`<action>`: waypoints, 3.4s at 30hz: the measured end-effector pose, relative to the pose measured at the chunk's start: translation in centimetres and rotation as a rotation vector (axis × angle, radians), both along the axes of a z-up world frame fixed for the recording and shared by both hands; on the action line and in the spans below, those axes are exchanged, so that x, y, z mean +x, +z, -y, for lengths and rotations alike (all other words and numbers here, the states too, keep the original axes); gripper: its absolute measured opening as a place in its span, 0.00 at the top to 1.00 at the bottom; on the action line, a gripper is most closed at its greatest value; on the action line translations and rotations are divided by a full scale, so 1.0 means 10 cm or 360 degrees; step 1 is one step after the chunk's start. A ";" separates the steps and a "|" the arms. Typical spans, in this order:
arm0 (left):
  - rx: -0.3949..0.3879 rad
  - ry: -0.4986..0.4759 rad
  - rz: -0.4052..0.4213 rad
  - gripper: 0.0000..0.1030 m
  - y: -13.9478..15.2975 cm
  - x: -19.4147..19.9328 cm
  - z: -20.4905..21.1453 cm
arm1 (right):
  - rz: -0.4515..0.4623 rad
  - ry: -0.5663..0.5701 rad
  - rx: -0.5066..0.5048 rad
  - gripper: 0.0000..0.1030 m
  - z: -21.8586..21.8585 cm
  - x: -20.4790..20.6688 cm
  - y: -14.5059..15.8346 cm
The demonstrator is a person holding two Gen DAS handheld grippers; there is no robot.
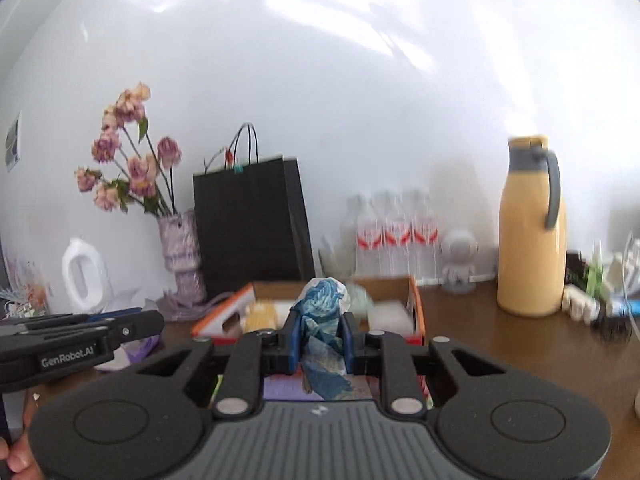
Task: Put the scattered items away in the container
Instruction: 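Drop the packet into the box with the left gripper while the right gripper drops the blue wrapper there, then grasp the purple cloth pouch with the left gripper while the right gripper grasps the red rose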
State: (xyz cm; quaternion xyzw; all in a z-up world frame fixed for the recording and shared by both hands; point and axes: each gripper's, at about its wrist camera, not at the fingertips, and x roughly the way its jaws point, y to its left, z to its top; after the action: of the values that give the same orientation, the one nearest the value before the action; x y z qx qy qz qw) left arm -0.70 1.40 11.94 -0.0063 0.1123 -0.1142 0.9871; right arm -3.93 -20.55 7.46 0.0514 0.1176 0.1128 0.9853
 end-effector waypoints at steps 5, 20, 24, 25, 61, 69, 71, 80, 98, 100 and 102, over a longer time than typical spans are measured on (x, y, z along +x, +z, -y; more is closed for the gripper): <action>-0.0005 0.0051 0.0222 0.81 0.46 0.53 0.09 | 0.0073 -0.0073 -0.0008 0.81 0.02 0.65 0.38; 0.0073 0.0068 -0.0910 0.81 0.00 3.24 0.11 | -0.1044 0.0093 -0.0056 0.80 -0.20 3.44 0.22; 0.0113 0.0067 -0.1241 0.81 -0.49 3.68 0.14 | -0.1321 0.0053 -0.0110 0.80 -0.38 3.88 -0.28; 0.0111 0.0054 -0.1296 0.81 -0.58 3.74 0.14 | -0.1367 0.0057 -0.0115 0.80 -0.41 3.95 -0.39; 0.0097 0.0333 -0.0311 0.00 -0.25 1.87 -0.11 | -0.0375 -0.0052 -0.0116 0.15 -0.07 1.99 -0.24; 0.0014 0.0263 -0.0146 0.00 -0.30 1.45 -0.08 | -0.0298 -0.0042 -0.0088 0.15 -0.11 1.71 -0.34; 0.0070 0.0268 -0.0168 0.00 -0.32 1.29 -0.03 | -0.0248 -0.0052 -0.0090 0.15 -0.15 1.55 -0.35; 0.0102 0.0211 -0.0262 0.00 -0.70 0.02 -0.13 | -0.0213 -0.0043 -0.0077 0.11 -0.06 0.38 -0.58; 0.0042 -0.0018 -0.0600 0.00 -0.84 0.85 0.03 | -0.0377 -0.0059 -0.0364 0.13 0.18 0.56 -0.92; 0.0049 -0.0046 -0.0609 0.00 -0.86 1.03 0.10 | -0.0388 -0.0056 -0.0411 0.14 0.16 0.76 -0.96; 0.0052 -0.0001 -0.0641 0.07 -0.89 1.16 0.16 | -0.0443 -0.0040 -0.0430 0.17 0.14 0.96 -1.02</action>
State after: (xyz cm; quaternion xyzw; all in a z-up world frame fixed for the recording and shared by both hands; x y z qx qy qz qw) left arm 10.91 -0.16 3.05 -0.0129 0.3092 -0.1091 0.9446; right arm 5.69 -21.91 -2.77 -0.0647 0.2660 0.0753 0.9588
